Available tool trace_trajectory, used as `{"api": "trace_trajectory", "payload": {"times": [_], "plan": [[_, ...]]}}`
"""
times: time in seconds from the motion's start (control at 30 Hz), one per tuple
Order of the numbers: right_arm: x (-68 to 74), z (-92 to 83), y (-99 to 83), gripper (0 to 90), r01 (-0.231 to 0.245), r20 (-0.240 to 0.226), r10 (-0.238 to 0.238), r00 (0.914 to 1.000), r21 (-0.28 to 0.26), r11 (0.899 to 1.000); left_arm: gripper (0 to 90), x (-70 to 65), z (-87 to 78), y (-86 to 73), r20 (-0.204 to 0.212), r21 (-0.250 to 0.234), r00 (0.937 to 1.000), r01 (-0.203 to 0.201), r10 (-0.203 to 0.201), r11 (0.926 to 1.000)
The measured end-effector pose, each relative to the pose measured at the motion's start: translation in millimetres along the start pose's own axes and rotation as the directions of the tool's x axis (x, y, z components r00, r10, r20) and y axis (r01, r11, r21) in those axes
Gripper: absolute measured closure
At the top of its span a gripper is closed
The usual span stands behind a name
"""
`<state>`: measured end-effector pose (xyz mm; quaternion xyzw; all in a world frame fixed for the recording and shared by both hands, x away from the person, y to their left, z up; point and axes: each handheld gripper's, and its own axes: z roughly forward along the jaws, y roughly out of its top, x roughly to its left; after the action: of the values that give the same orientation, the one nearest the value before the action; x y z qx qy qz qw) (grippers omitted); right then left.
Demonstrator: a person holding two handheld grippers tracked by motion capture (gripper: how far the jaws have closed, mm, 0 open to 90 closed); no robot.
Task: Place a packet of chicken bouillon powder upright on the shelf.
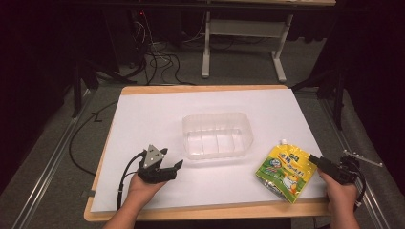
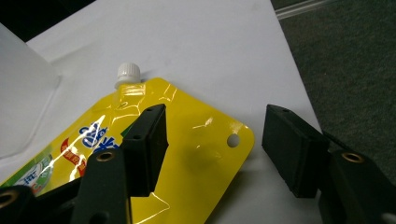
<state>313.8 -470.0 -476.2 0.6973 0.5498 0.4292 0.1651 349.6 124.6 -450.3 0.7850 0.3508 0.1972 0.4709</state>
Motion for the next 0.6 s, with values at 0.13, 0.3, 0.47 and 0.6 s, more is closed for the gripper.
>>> {"api": "trace_trajectory", "payload": {"times": [0.13,0.3,0.47,0.6], "plan": [[0.7,2.0,-0.3,48.0,0.0,-0.014,0.0,0.9999,0.017,1.0,27.3,-0.3,1.5,-0.1,0.003,0.005,1.0,0.0,0.0,1.0],[0.6,-3.4,-0.2,53.9,-0.037,-0.099,0.034,0.9945,-0.032,0.999,27.4,-1.2,2.5,-0.3,0.003,0.009,1.0,-0.002,0.002,1.0],[7.5,-9.7,0.9,57.9,-0.023,-0.145,0.014,0.9893,-0.065,0.998,27.4,0.0,2.7,-0.7,0.003,0.008,1.0,0.007,-0.007,0.9999],[4.5,-7.2,-1.5,58.2,-0.051,-0.131,0.046,0.9904,-0.034,0.998,27.4,0.2,2.8,-0.7,0.005,0.007,1.0,0.008,-0.008,0.9999]]}}
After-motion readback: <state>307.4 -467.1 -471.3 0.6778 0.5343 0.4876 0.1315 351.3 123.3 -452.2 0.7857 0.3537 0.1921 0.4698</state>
